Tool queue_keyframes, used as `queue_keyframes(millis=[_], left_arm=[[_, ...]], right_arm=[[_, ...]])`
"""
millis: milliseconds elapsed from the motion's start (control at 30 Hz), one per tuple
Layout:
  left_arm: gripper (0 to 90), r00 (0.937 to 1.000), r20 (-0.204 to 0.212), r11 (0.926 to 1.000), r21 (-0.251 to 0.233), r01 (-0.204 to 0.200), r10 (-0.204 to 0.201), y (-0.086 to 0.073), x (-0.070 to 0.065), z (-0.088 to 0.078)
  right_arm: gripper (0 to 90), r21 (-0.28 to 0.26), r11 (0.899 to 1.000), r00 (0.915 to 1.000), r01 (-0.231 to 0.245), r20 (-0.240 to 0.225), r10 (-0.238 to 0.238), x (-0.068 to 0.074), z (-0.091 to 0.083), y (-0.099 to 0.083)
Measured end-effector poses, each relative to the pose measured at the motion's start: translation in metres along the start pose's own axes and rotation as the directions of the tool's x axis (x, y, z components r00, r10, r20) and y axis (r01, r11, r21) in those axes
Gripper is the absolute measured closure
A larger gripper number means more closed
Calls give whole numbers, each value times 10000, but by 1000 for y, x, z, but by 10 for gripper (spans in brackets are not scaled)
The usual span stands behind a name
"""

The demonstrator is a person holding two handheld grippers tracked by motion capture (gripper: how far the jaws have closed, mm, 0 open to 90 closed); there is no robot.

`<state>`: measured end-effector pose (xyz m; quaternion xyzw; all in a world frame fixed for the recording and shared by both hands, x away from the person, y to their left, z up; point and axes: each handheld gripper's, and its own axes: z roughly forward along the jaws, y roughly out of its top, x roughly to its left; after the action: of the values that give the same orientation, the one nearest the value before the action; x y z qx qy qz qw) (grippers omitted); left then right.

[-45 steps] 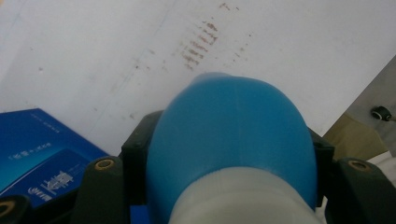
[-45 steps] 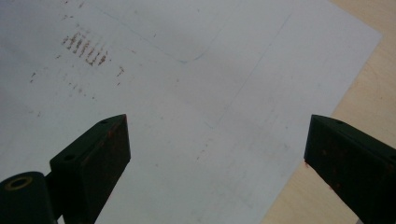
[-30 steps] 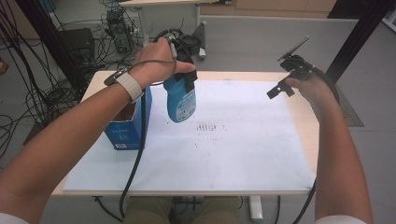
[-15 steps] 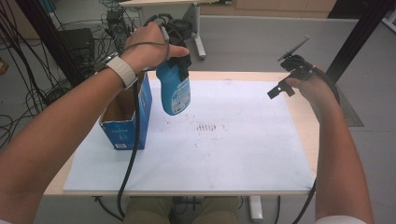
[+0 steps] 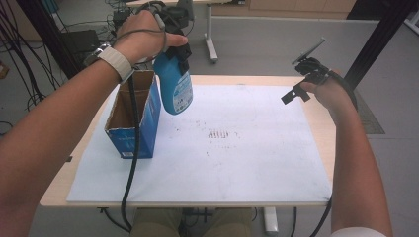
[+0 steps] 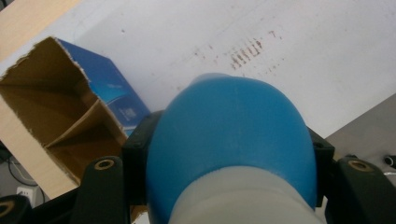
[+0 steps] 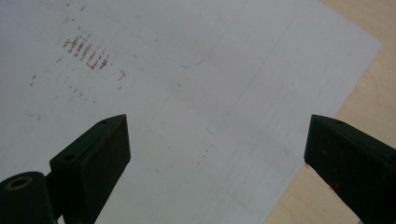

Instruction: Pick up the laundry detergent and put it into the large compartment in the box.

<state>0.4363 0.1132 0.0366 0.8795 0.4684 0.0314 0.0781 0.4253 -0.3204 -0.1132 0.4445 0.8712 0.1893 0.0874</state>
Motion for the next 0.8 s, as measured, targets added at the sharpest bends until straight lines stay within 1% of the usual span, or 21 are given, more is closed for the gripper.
queue_keyframes(millis=[33, 67, 100, 167, 233, 267, 367, 433, 567, 633, 667, 700, 800], left_arm=[[392, 9999, 1, 9999, -78, 111, -111, -2, 2, -1], [392, 9999, -9, 9999, -38, 130, -130, -2, 4, -2], [392, 9995, 7, 9995, -123, 307, -307, -5, 6, -3], [392, 9987, -1, 9986, -132, 506, -506, -7, 10, -5], [392, 9982, -12, 9981, -105, 602, -602, -8, 13, -7], [392, 9973, 22, 9971, -206, 734, -734, -11, 15, -8], [392, 9959, 3, 9957, -153, 908, -909, -13, 20, -14], [392, 9948, -41, 9947, -202, 1013, -1014, -15, 22, -16], [392, 9932, -122, 9931, -158, 1159, -1161, -19, 28, -22], [391, 9910, -113, 9908, -206, 1335, -1337, -22, 32, -23], [391, 9911, -130, 9910, -188, 1324, -1327, -22, 34, -24], [392, 9890, -110, 9889, -201, 1471, -1473, -24, 35, -25], [391, 9877, -158, 9878, -173, 1550, -1553, -26, 39, -26]], right_arm=[[69, -12, 10000, 10000, 13, -14, -13, 0, 0, 0], [69, -12, 10000, 10000, 23, -7, -23, 0, 0, 0], [69, -28, 10000, 10000, 41, -14, -41, 0, 0, 0], [69, -32, 10000, 10000, 45, -16, -45, 1, 0, 1], [69, -46, 10000, 10000, 70, -27, -70, 1, 0, 1], [69, -33, 10000, 10000, 87, -17, -87, 2, 0, 1], [69, -81, 9999, 9999, 100, -25, -100, 2, -1, 1], [69, -97, 9999, 9999, 105, -37, -106, 1, -1, 1], [69, -103, 9998, 9999, 145, -42, -146, 2, -1, 1], [69, -118, 9998, 9999, 146, -57, -146, 2, -1, 1], [69, -120, 9998, 9999, 157, -62, -158, 1, -1, 1], [69, -120, 9998, 9999, 149, -61, -150, 1, -1, 1], [69, -117, 9998, 9998, 183, -80, -183, 1, 0, 2]])
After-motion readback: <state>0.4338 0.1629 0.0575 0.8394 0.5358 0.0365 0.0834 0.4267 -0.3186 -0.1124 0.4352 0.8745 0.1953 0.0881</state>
